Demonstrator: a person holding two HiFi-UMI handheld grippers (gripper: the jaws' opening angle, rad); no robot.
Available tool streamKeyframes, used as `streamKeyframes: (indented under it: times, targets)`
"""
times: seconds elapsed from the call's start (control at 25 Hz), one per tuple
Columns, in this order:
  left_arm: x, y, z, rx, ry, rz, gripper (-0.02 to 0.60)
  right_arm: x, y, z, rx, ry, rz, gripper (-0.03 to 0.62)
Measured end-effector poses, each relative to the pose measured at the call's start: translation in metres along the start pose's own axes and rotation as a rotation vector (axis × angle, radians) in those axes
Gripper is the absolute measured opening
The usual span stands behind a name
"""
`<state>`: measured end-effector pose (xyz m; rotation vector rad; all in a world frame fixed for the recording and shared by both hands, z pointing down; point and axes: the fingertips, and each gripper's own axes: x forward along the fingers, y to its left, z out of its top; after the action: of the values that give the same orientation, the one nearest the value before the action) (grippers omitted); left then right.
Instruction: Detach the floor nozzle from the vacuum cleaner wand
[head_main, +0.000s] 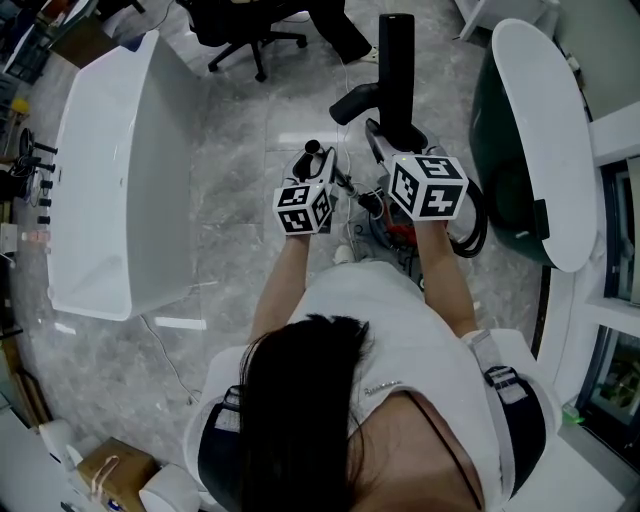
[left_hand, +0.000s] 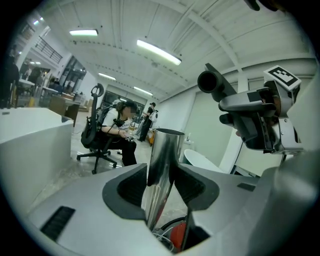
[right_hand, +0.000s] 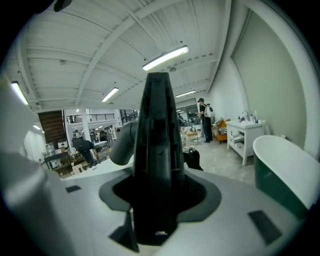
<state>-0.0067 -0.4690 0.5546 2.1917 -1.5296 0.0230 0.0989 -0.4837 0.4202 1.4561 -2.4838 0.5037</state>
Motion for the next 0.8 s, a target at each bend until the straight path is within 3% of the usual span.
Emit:
streamKeyframes:
  times: [0.4, 0.56, 0.8]
  targets:
    - [0.0, -0.003, -0.002, -0.004, 0.011, -0.023, 0.265, 0.005, -0.001, -0.003, 0.014, 0.006, -0.003, 0.224]
    - [-0.012, -0.003, 0.006, -0.063, -0.04, -0.018, 0.285, 0.007, -0.001, -0.01, 0.015, 0.017, -0.004, 0.224]
    - [-0.035, -0.013, 0.026, -0.011, -0.08, -0.012, 0.29, 0.007, 0.001, -0.017, 0.009, 0.042, 0.0, 0.224]
